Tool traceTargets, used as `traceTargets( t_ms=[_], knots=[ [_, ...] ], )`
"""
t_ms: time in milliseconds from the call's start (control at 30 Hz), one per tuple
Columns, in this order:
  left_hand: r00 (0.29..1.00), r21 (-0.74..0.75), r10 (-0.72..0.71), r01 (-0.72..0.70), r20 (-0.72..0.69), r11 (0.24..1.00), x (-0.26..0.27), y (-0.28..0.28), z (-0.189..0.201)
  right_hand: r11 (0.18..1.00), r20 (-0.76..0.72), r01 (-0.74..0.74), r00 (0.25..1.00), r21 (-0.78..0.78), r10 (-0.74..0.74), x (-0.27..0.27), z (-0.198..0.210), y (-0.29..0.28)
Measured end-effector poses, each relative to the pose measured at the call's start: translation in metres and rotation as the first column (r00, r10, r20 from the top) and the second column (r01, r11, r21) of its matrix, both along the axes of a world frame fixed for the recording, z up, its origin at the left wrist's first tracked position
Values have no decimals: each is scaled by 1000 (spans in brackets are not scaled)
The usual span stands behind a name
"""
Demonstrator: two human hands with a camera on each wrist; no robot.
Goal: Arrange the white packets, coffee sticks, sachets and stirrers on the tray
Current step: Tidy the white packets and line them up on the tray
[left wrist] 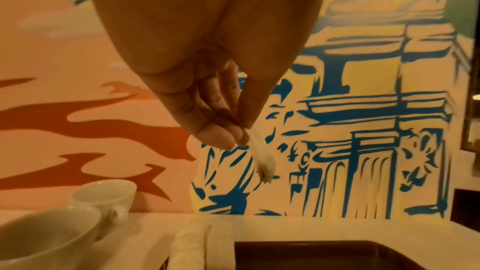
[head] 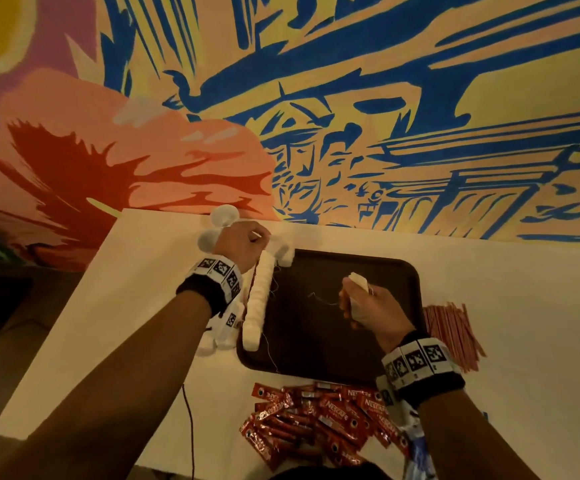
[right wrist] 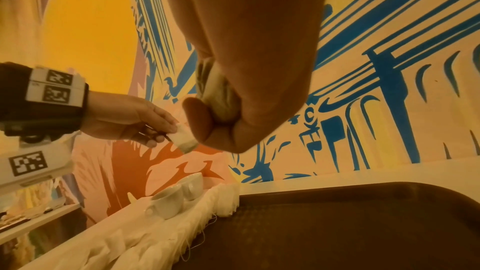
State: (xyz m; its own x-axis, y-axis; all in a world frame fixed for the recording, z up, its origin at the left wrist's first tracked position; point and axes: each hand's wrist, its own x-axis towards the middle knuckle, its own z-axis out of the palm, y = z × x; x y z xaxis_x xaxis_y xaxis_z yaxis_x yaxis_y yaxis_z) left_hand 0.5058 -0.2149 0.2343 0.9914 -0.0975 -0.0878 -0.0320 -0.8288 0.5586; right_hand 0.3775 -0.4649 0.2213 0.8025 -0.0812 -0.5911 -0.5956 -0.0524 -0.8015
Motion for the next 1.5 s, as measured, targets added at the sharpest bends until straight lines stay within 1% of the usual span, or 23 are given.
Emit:
traceTargets(
  t_ms=[67,133,233,333,433,567,667,867,1000,1067,1133,1200,1300,1367,1433,1500],
  knots=[
    [1000,28,11,-10,-26,1000,18,-1,-13,1000,-7,18,1000,-14,-18,7,-3,-2],
    [997,45,-23,26,-72,999,36,-2,-33,999,-16,35,999,-20,-35,15,-7,-3],
    [978,138,-97,123,-185,983,55,-4,-64,998,-19,66,998,-16,-66,27,-14,-2],
    [955,146,-190,227,-229,963,67,-8,-90,996,-26,87,996,5,-86,35,-20,0],
    [935,138,-236,278,-265,950,77,-11,-108,995,-32,96,995,-9,-96,40,-24,4],
    [896,180,-323,387,-306,904,89,-15,-125,994,-19,111,994,-24,-112,42,-29,7],
    [876,236,-357,440,-324,867,98,-16,-134,994,-13,102,995,-46,-103,44,-33,9],
    [894,280,-334,417,-300,865,111,-20,-142,996,-13,89,996,-14,-89,42,-38,7],
    [930,294,-281,344,-236,892,111,-22,-138,995,-34,103,994,4,-103,41,-35,6],
    [949,288,-247,296,-195,911,109,-23,-129,991,-59,122,991,53,-118,41,-31,5],
    [967,243,-210,241,-147,940,105,-23,-117,978,-70,145,988,148,-136,41,-26,5],
    [976,164,-171,192,-131,968,99,-22,-101,958,-64,155,988,242,-144,42,-17,7],
    [985,-36,-144,141,-94,989,82,-27,-71,936,-45,104,995,336,-95,45,3,10],
    [982,-231,-173,149,-83,961,64,-32,-44,939,-33,49,999,341,-40,47,17,10],
    [966,-408,-231,167,-113,897,42,-36,-14,947,-3,-12,1000,320,14,48,28,11],
    [945,-529,-295,180,-141,830,19,-39,12,954,42,-76,997,288,67,45,40,11]
  ],
)
